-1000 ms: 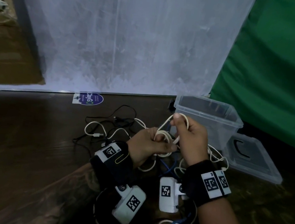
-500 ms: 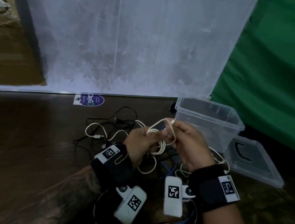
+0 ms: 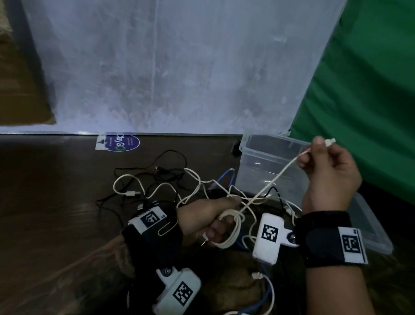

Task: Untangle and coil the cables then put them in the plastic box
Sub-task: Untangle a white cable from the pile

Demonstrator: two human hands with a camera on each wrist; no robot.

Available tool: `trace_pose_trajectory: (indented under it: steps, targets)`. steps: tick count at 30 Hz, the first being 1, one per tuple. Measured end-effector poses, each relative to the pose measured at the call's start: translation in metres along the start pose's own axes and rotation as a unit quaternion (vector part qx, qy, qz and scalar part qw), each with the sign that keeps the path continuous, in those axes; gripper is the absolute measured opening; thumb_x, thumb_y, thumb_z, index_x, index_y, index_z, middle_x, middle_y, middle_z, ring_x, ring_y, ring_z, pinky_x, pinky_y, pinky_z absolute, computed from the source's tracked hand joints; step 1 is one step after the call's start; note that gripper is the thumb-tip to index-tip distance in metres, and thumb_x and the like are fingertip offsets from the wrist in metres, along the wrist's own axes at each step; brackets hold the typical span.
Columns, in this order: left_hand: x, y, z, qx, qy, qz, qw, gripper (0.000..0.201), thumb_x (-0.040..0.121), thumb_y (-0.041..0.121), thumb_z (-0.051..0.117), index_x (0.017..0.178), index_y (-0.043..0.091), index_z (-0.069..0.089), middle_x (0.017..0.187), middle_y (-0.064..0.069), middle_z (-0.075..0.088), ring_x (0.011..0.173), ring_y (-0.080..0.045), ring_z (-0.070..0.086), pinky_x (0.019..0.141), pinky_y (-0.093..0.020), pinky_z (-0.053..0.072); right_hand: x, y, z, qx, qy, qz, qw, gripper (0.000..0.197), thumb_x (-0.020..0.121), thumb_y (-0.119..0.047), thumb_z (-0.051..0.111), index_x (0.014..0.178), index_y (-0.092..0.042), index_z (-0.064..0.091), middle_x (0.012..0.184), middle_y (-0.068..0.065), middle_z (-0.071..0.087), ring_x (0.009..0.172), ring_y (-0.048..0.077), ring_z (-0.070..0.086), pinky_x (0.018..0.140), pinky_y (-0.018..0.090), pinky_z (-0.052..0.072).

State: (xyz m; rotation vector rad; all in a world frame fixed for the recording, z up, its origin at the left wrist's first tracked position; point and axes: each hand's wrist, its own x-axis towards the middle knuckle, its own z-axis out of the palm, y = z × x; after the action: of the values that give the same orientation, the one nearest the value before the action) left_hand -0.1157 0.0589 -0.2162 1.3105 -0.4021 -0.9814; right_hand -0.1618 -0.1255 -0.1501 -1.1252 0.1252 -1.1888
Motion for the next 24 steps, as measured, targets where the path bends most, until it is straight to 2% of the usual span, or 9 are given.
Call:
trace_pose_trajectory:
  steps: [3, 5, 7, 10, 12, 16, 19, 21, 24]
  targets:
    - [-0.005, -0.001, -0.002, 0.065, 0.007, 0.038, 0.997, 0.021, 0.099, 0.023, 0.046, 0.087, 0.008, 0.054, 0.042, 0.01, 0.033, 0.034, -0.002, 0.025, 0.035, -0.013, 0.018, 0.008, 0.001, -0.003, 0.022, 0.036, -0.006, 0.999, 0.013, 0.091, -0.008, 0.069, 0.08, -0.013, 0.064, 0.064, -0.001, 0.064, 0.055, 0.012, 0.056, 0.06, 0.026, 0.053]
    - [-0.008, -0.001, -0.005, 0.09, -0.017, 0.061, 0.994, 0.019, 0.099, 0.018, 0.047, 0.097, 0.003, 0.059, 0.045, 0.01, 0.034, 0.037, -0.002, 0.027, 0.039, -0.014, 0.02, 0.01, 0.003, -0.006, 0.026, 0.05, -0.003, 0.998, 0.012, 0.091, -0.008, 0.068, 0.081, -0.012, 0.064, 0.064, -0.001, 0.065, 0.055, 0.012, 0.055, 0.06, 0.025, 0.052]
    - [-0.008, -0.001, -0.011, 0.141, -0.027, 0.099, 0.985, 0.018, 0.099, 0.014, 0.047, 0.099, 0.003, 0.061, 0.046, 0.01, 0.035, 0.038, -0.002, 0.029, 0.041, -0.014, 0.022, 0.009, 0.004, -0.008, 0.034, 0.057, 0.001, 0.998, 0.011, 0.091, -0.008, 0.068, 0.082, -0.012, 0.063, 0.065, -0.001, 0.065, 0.056, 0.011, 0.056, 0.061, 0.025, 0.053]
    - [-0.003, 0.001, -0.024, 0.192, 0.042, 0.192, 0.961, 0.02, 0.098, 0.017, 0.051, 0.094, 0.006, 0.067, 0.047, 0.005, 0.038, 0.04, -0.005, 0.033, 0.042, -0.015, 0.028, 0.007, 0.005, -0.009, 0.049, 0.047, 0.013, 0.998, 0.009, 0.092, -0.01, 0.068, 0.085, -0.014, 0.063, 0.07, 0.0, 0.068, 0.06, 0.012, 0.062, 0.066, 0.027, 0.056]
    - [0.003, -0.001, -0.033, 0.122, 0.079, 0.228, 0.963, 0.02, 0.097, 0.016, 0.051, 0.095, 0.003, 0.065, 0.048, 0.007, 0.036, 0.041, -0.006, 0.03, 0.042, -0.017, 0.025, 0.005, 0.008, -0.01, 0.045, 0.016, 0.051, 0.998, 0.011, 0.092, -0.008, 0.066, 0.086, -0.016, 0.063, 0.075, 0.0, 0.071, 0.068, 0.013, 0.069, 0.07, 0.026, 0.058]
    - [0.013, -0.002, -0.043, -0.052, 0.084, 0.258, 0.961, 0.022, 0.091, 0.023, 0.055, 0.097, 0.004, 0.063, 0.052, 0.003, 0.025, 0.042, -0.006, 0.023, 0.041, -0.019, 0.017, -0.002, 0.022, -0.012, 0.002, -0.115, 0.171, 0.978, 0.022, 0.091, 0.005, 0.059, 0.087, -0.016, 0.061, 0.078, 0.0, 0.073, 0.081, 0.017, 0.074, 0.077, 0.028, 0.058]
    - [0.014, 0.004, -0.043, -0.118, 0.063, 0.265, 0.955, 0.019, 0.094, 0.022, 0.053, 0.098, 0.005, 0.06, 0.05, 0.006, 0.026, 0.041, -0.004, 0.023, 0.04, -0.016, 0.022, -0.021, 0.035, -0.003, -0.068, -0.217, 0.246, 0.942, 0.024, 0.089, 0.012, 0.057, 0.102, -0.008, 0.06, 0.076, 0.006, 0.069, 0.074, 0.019, 0.074, 0.066, 0.024, 0.056]
    - [0.013, 0.004, -0.041, -0.137, 0.051, 0.254, 0.956, 0.02, 0.091, 0.023, 0.051, 0.098, 0.006, 0.059, 0.048, 0.008, 0.028, 0.04, -0.003, 0.024, 0.044, -0.017, 0.017, -0.037, 0.042, 0.006, -0.073, -0.264, 0.271, 0.923, 0.019, 0.09, 0.01, 0.057, 0.1, -0.005, 0.063, 0.073, 0.008, 0.065, 0.073, 0.02, 0.074, 0.062, 0.021, 0.056]
    - [0.011, 0.002, -0.039, -0.15, 0.035, 0.241, 0.958, 0.022, 0.09, 0.023, 0.05, 0.1, 0.005, 0.059, 0.05, 0.007, 0.03, 0.041, -0.003, 0.025, 0.052, -0.025, 0.012, -0.052, 0.047, 0.015, -0.096, -0.296, 0.276, 0.91, 0.011, 0.096, -0.007, 0.058, 0.096, -0.011, 0.069, 0.082, 0.005, 0.071, 0.081, 0.017, 0.072, 0.071, 0.025, 0.056]
